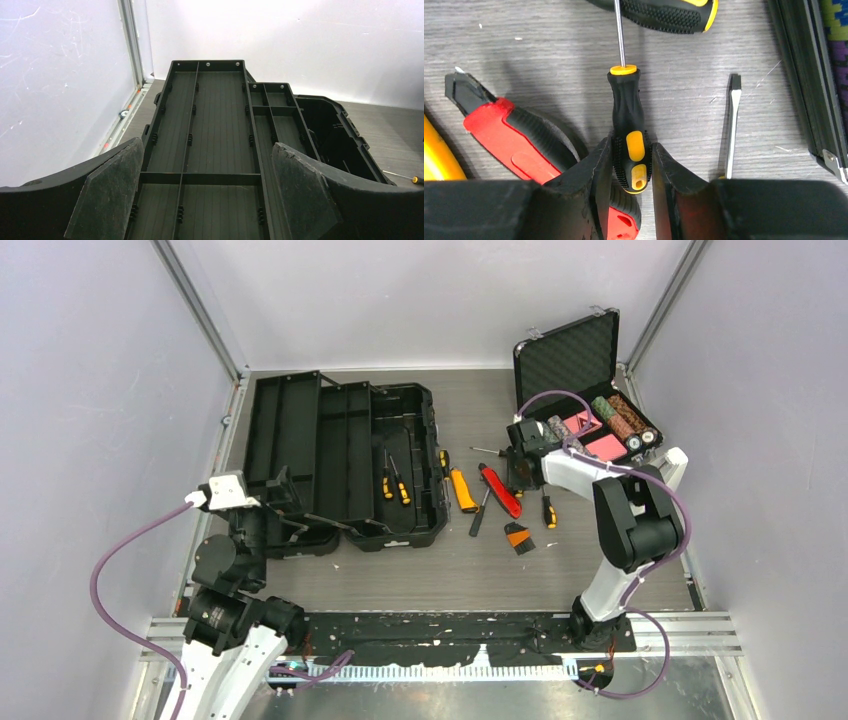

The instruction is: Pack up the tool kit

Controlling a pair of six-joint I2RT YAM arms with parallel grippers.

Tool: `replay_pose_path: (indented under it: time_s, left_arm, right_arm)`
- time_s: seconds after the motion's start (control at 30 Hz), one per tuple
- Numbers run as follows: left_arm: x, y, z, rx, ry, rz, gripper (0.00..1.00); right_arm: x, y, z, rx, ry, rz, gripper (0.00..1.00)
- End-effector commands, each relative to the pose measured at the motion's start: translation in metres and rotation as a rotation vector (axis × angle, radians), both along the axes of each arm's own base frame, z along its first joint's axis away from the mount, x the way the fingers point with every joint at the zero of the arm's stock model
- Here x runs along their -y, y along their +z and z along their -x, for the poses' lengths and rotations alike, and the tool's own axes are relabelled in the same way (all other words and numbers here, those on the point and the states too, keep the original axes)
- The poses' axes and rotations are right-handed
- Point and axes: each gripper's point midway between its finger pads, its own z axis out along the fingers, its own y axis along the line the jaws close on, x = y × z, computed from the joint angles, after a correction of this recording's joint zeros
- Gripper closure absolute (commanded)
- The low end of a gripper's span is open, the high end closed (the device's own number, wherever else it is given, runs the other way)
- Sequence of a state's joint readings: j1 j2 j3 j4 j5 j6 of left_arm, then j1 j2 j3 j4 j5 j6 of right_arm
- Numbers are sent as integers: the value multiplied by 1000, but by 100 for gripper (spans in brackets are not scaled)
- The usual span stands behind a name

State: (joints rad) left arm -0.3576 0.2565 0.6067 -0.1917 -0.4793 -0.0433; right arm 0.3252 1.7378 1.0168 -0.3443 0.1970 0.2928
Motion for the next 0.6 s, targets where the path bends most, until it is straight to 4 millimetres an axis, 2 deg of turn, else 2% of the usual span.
replay_pose_path:
  time_s: [0.0,0.1,0.2,0.23,0.27,0.33,0.4,0.43,0.47,0.57]
  left_arm:
    - [-5,16,3,62,18,18,0]
    - [-5,17,4,64,17,18,0]
    - [-4,17,4,65,15,18,0]
    - [-4,18,4,66,13,19,1]
    - [-4,18,4,67,12,19,0]
    - [-4,19,6,73,11,22,0]
    - [-4,20,6,79,8,24,0]
    - [-4,21,7,81,9,24,1]
    - [-5,21,7,82,11,25,0]
    - [-6,22,8,85,14,26,0]
  right_arm:
    - [-4,30,-3,79,29,-37,89]
    - [-3,53,-1,135,27,-50,94]
    - [1,75,4,176,9,-51,94]
    - [3,91,4,214,2,-58,95]
    - [3,97,7,221,0,-59,95]
    - [-1,129,11,289,11,-92,95]
    - [-15,157,14,334,41,-149,95]
    - [-23,162,20,330,51,-172,95]
    - [-31,177,20,354,67,-204,95]
    - [-70,195,33,358,136,-274,95]
